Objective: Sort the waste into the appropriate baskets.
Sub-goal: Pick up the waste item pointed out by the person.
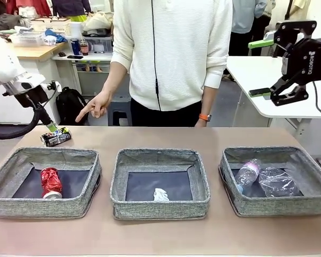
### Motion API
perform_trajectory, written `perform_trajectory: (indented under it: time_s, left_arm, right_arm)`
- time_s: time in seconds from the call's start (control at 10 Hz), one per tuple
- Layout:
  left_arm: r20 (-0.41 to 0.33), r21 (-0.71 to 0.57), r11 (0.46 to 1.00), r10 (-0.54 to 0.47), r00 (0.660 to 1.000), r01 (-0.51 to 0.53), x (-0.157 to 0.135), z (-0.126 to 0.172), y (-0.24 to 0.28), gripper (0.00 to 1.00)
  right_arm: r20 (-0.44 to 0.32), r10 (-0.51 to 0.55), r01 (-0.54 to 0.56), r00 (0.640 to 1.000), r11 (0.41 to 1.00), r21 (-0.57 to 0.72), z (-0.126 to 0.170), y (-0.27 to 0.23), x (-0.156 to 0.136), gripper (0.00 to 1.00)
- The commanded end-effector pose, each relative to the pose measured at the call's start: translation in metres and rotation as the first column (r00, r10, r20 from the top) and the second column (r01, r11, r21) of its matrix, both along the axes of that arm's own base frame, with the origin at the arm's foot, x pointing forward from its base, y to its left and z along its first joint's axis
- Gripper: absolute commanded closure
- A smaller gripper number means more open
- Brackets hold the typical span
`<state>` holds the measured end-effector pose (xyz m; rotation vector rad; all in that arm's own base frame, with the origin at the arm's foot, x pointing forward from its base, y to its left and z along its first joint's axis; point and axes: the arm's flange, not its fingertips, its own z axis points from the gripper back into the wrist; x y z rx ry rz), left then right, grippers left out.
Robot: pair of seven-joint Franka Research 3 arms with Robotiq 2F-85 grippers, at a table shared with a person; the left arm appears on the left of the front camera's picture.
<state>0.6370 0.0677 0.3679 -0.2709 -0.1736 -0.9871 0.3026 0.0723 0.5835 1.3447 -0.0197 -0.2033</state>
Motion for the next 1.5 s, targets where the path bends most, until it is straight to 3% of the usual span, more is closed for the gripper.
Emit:
perform_trajectory:
  time_s: [0.0,0.6,1.1,1.2,1.3,1.4]
  left_arm:
    - [-0.024,0.034,0.999,0.016,1.0,-0.015,0.01,0.003,-0.004,0.0]
    - [-0.02,0.143,0.989,0.051,0.998,-0.048,0.011,-0.028,-0.007,0.0]
    - [-0.074,0.139,0.99,0.048,0.996,-0.038,0.006,-0.038,-0.016,0.0]
    - [-0.113,0.183,0.982,0.062,0.992,-0.04,0.006,-0.04,-0.015,0.33]
    - [-0.122,0.2,0.979,0.066,0.99,-0.04,0.005,-0.041,-0.015,0.53]
    - [-0.124,0.205,0.978,0.067,0.99,-0.04,0.006,-0.04,-0.015,0.88]
  right_arm:
    - [0.018,0.013,-0.013,1.0,1.0,-0.008,0.001,-0.002,0.001,0.0]
    - [0.018,0.013,-0.013,1.0,1.0,-0.008,0.001,-0.002,0.001,0.0]
    - [0.018,0.013,-0.013,1.0,1.0,-0.008,0.001,-0.002,0.001,0.0]
    - [0.018,0.013,-0.013,1.0,1.0,-0.008,0.001,-0.002,0.001,0.0]
    - [0.018,0.013,-0.013,1.0,1.0,-0.008,0.001,-0.002,0.001,0.0]
    - [0.018,0.013,-0.013,1.0,1.0,-0.008,0.001,-0.002,0.001,0.0]
